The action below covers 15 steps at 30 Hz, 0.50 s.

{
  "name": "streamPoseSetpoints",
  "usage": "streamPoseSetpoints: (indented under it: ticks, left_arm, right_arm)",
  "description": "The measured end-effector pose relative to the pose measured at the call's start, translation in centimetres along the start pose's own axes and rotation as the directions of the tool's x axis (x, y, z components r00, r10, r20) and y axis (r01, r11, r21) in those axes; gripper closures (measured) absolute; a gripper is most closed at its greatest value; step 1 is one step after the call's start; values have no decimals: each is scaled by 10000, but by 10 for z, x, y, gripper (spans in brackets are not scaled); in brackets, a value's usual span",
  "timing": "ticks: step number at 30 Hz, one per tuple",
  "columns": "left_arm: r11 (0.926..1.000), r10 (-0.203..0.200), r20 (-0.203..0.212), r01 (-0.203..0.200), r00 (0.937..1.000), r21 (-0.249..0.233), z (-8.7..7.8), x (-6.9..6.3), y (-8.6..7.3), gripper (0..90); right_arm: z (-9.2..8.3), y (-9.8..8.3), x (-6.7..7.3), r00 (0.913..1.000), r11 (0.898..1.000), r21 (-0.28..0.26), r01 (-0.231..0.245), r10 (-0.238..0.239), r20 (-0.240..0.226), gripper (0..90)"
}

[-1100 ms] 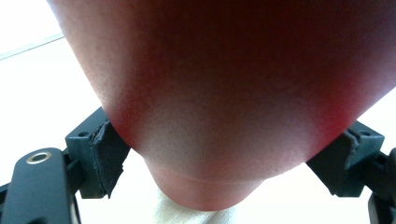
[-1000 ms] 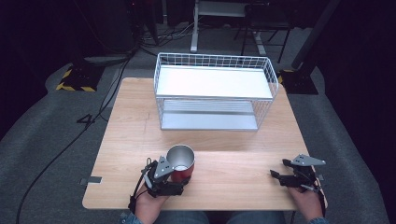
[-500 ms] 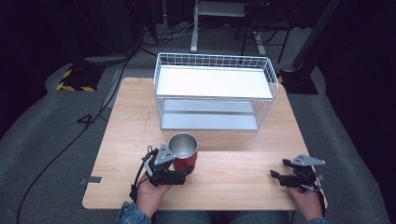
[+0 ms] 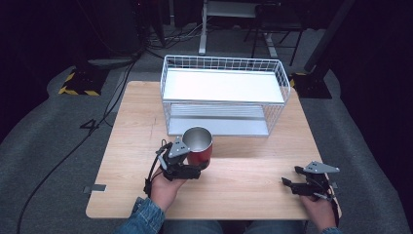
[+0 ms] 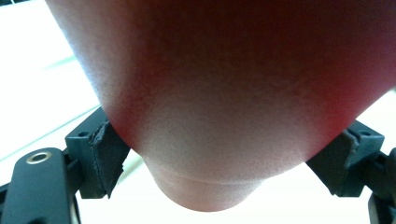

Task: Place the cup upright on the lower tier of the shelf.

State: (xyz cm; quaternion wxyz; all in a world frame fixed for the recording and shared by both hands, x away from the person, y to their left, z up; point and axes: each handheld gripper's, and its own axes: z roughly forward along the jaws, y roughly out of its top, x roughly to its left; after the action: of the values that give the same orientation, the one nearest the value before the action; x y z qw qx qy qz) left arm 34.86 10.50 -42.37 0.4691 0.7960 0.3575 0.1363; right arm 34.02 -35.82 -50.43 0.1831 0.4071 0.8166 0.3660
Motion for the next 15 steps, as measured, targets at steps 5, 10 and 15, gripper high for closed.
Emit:
streamPoseSetpoints:
  ticks: [5,10,15]
  left_arm:
    - [9998,-135,-56,135,9999,-130,15,6,10,165]
    - [9991,-180,-271,169,9995,-388,28,8,19,165]
    - [9986,-218,-437,197,9988,-487,43,9,28,164]
  right_arm:
    - [0,0,0,10000,10000,0,-4,4,3,232]
    - [0,0,0,10000,10000,-2,0,0,4,232]
    - [0,0,0,10000,10000,2,-5,5,2,232]
